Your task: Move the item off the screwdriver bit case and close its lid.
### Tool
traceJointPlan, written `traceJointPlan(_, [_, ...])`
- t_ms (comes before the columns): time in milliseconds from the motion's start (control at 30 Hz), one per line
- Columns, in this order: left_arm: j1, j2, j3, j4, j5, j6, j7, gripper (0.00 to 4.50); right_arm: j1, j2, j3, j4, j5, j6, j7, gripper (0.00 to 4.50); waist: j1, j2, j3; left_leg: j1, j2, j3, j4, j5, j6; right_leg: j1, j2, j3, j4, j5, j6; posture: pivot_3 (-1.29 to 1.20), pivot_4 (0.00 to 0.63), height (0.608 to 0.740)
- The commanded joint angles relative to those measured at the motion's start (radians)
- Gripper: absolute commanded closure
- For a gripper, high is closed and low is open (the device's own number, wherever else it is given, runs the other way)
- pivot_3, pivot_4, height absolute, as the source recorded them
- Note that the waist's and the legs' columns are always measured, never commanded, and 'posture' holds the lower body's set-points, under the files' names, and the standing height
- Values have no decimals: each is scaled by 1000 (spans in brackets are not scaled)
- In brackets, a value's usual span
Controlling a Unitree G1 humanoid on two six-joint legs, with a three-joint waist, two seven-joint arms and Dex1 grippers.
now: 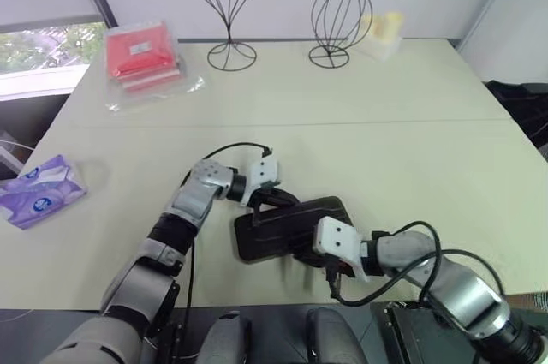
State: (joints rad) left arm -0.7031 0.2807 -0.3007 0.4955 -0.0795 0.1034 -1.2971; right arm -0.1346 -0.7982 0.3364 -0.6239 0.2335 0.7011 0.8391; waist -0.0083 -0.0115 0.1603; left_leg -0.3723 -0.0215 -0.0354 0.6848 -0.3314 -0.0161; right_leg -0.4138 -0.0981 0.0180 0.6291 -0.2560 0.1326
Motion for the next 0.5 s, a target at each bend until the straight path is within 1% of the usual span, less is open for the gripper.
traceJointPlan(33, [0,21,21,-57,-46,45,-27,4500,3,-59,-158,-139,113,67,47,4444,-1,0,0,-1,0,0,0,0,0,-1,0,0,0,0,0,0,150,740])
traceJointPlan(167, [-24,82,84,-106,-88,93,-12,4500,22,-144,-340,-229,243,149,99,4444,-2,0,1,-2,0,0,-1,0,1,-3,0,0,1,0,0,0,150,740])
traceJointPlan(267, [-22,143,129,-185,-135,163,-18,4500,15,-214,-490,-230,313,179,141,4444,-2,-1,1,-1,1,0,-1,0,1,-3,0,0,0,0,0,0,150,740])
traceJointPlan(367, [3,220,179,-320,-204,270,-27,4500,-13,-287,-622,-185,357,187,187,4444,-2,0,1,-2,1,0,0,0,1,-3,0,0,0,0,0,0,150,740])
traceJointPlan(500, [85,335,262,-542,-310,432,-4,4500,-29,-375,-726,-105,368,156,254,4444,-2,0,1,-2,1,0,-1,0,1,-3,0,0,0,0,0,0,150,740])
